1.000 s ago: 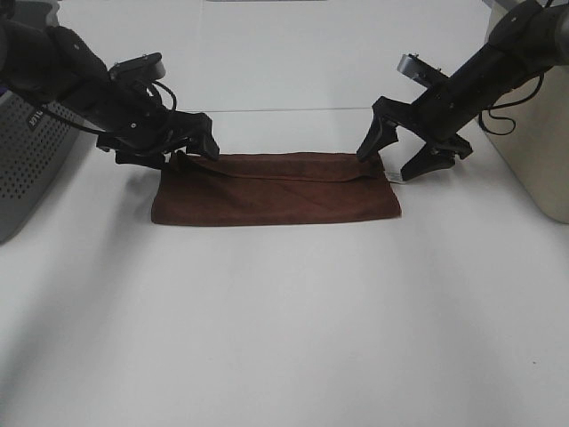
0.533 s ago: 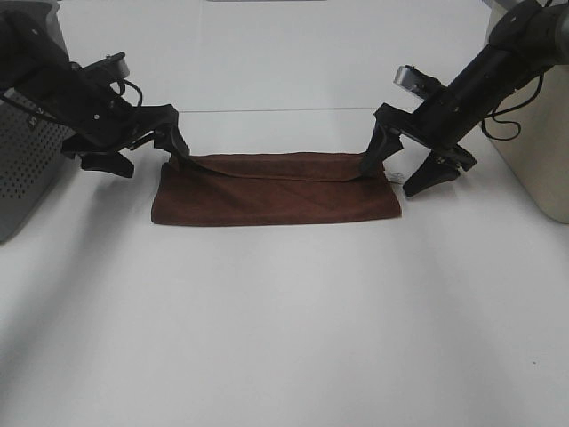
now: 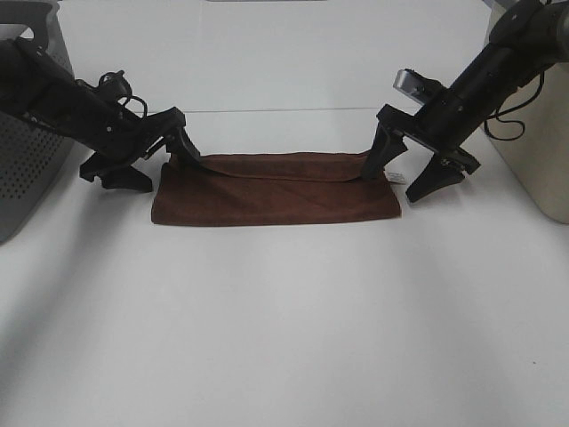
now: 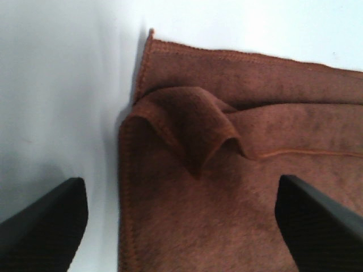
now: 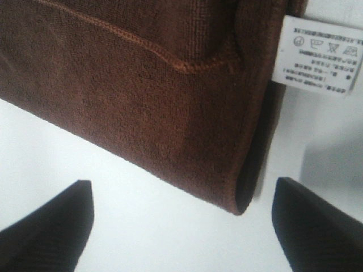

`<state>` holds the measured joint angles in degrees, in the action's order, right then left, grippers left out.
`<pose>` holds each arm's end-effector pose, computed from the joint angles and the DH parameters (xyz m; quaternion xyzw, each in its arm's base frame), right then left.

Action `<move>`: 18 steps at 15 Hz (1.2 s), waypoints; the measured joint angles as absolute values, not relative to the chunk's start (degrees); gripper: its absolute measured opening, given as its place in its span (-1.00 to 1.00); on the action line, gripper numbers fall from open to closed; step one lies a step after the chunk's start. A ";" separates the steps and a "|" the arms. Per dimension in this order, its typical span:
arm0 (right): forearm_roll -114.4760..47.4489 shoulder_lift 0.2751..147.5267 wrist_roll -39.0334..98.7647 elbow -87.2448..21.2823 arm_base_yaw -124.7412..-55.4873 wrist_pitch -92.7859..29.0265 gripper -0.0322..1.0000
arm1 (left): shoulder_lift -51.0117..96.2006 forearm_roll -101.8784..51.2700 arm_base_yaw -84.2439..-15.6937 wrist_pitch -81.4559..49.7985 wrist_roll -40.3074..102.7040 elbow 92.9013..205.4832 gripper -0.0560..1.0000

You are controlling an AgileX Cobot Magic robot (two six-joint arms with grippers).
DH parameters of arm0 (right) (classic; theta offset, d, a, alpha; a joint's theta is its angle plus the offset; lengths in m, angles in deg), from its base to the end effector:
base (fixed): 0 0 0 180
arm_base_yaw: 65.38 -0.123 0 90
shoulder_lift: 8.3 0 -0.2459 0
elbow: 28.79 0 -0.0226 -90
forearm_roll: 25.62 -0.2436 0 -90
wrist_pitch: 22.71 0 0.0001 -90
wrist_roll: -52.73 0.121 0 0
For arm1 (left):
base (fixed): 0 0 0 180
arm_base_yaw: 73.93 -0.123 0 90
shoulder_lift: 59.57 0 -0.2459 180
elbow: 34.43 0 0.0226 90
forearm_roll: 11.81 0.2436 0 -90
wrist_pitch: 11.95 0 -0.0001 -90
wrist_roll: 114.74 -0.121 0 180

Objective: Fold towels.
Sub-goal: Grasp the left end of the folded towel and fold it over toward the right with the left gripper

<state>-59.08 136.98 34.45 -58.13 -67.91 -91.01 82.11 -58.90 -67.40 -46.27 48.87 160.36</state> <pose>0.4270 0.0809 0.0729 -0.0585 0.9623 0.2657 0.0010 0.4447 -0.1013 0.0502 -0.1033 0.9438 -0.2622 0.1728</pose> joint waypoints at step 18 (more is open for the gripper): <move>-55.53 132.11 34.91 -58.13 -67.91 -92.16 0.66 | 79.30 -40.86 -66.25 -56.41 64.45 173.43 -0.84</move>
<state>-55.53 132.11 34.91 -58.13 -67.91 -92.16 79.30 -40.86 -66.25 -56.41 64.45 173.43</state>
